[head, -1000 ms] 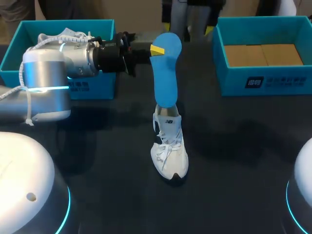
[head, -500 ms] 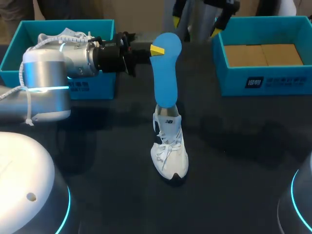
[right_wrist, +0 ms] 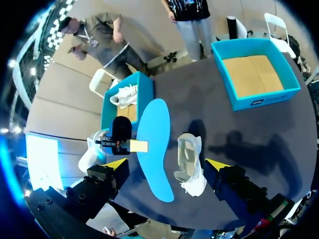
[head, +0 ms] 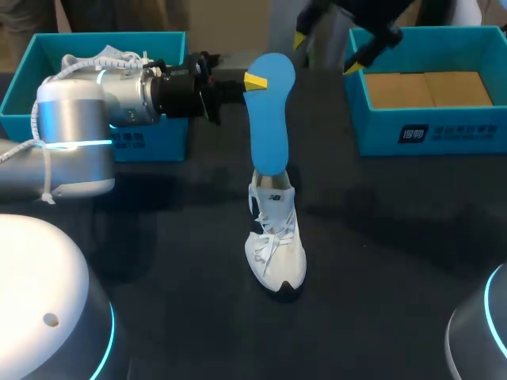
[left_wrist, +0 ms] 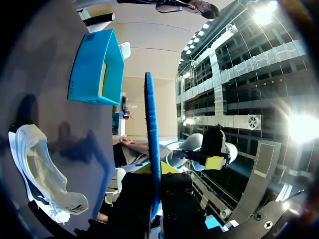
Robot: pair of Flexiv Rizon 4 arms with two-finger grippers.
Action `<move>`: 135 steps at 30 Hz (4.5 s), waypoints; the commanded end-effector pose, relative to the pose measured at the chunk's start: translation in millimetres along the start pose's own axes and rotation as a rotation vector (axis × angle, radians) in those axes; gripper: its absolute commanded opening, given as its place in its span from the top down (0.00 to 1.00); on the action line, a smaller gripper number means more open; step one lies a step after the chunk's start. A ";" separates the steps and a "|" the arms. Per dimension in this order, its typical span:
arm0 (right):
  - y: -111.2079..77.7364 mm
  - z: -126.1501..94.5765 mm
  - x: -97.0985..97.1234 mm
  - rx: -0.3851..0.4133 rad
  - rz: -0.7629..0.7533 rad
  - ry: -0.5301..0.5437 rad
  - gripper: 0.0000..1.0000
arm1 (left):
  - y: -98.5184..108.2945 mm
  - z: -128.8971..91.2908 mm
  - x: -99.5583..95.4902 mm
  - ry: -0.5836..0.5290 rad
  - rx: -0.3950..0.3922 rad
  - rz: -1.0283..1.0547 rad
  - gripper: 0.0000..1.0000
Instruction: Take the shoe out of the shoebox, open the shoe tongue, remove and reinsert the insole, then place the shoe into the shoebox
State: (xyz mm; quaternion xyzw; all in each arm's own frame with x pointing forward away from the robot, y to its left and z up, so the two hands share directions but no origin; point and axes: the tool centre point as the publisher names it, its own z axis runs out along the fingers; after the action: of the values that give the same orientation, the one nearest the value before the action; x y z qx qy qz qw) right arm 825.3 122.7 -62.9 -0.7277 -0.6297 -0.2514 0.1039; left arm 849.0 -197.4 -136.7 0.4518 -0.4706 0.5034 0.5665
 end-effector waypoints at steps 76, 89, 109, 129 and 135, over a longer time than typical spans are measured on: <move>-3.3 48.6 -52.2 0.077 0.000 0.838 0.00 | -5.4 2.2 6.8 -0.031 -0.039 0.545 1.00; -3.3 48.6 -52.2 0.077 0.000 0.838 0.00 | -19.5 -9.8 18.5 -0.008 -0.073 1.169 1.00; -3.3 48.6 -52.2 0.077 0.000 0.838 0.00 | -24.9 -15.5 36.2 -0.096 -0.068 1.737 1.00; -3.3 48.6 -52.2 0.077 0.000 0.838 0.00 | -27.5 -20.7 19.3 -0.045 -0.145 2.314 1.00; -3.3 48.6 -52.2 0.077 0.000 0.838 0.00 | -32.0 -23.3 20.3 -0.066 -0.170 2.608 1.00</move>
State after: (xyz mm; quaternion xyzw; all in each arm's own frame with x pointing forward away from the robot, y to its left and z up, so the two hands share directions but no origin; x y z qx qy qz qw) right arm 828.9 99.0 -130.1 -0.5575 -0.5418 -0.5021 0.3789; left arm 881.7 -175.0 -120.7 -0.2292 -0.6558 0.6954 -0.1839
